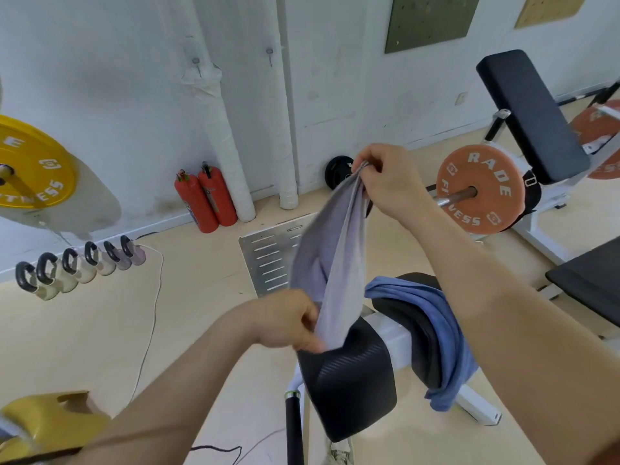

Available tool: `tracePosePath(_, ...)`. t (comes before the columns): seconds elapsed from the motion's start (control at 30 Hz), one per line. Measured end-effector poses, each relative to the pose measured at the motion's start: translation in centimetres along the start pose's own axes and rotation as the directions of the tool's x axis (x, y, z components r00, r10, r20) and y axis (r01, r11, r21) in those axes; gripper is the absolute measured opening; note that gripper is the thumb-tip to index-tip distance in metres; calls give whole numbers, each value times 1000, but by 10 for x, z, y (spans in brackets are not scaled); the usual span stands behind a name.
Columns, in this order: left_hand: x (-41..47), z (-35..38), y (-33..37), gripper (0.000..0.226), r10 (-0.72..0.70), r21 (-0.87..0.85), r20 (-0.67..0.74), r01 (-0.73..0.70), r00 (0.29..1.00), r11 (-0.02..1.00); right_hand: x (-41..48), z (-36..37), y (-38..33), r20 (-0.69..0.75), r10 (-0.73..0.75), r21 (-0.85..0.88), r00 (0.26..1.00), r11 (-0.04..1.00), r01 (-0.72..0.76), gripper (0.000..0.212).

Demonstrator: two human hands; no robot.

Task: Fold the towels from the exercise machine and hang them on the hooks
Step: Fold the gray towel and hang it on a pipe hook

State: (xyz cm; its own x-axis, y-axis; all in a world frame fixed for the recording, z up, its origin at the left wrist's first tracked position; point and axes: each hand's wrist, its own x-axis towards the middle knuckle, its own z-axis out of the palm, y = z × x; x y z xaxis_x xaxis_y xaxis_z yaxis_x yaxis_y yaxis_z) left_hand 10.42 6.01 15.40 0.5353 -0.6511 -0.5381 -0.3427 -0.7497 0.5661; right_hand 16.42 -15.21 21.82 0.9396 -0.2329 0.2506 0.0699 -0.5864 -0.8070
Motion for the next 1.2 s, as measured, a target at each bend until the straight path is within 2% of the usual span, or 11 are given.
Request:
tracePosePath(0.1,8,9,-27,18,-115,174,-58,124,992,977,3,-18,10,-54,-5,-64,999,998,1,40)
tracePosePath(0.2,11,-3,-52,21,-169,244,-309,250,936,937,1,-34,20,-56,12,-139,998,990,-20,35)
tracePosePath(0.27,10,-18,-60,32,-215,143,-608,371,764,917,-1,-42,27,-89,62,-151,994,986,-75,32)
tracePosePath(0.37,10,-41,-61,30,-258,-117,-882,347,394,930,-9,-41,39,-156,157,-31,975,986,-164,27)
tracePosePath(0.43,15,-47,-65,24,-255,-166,-922,296,293,941,-17,-31,49,-176,238,95,955,970,-225,23)
tracePosePath(0.5,19,-50,-72,20,-264,-203,-932,246,250,948,-23,-23,54,-158,324,195,933,936,-292,22)
tracePosePath(0.6,19,-52,-76,20,-279,-241,-936,185,216,953,-26,-16,59,-141,371,216,918,916,-337,20)
tracePosePath(0.8,14,-67,-61,7,-346,-350,-936,-58,69,935,-15,-11,53,-76,393,272,916,892,-361,27)
tracePosePath(0.93,9,-70,-69,13,-204,-207,-975,-29,86,978,-13,-13,53,-39,367,237,929,907,-348,27)
tracePosePath(1.03,12,-60,-82,14,-199,-200,-954,21,225,980,-22,-6,60,27,369,67,929,927,-370,25)
tracePosePath(1.2,10,-30,-100,16,-333,-271,-844,201,421,941,-30,4,76,125,388,-123,913,919,-374,22)
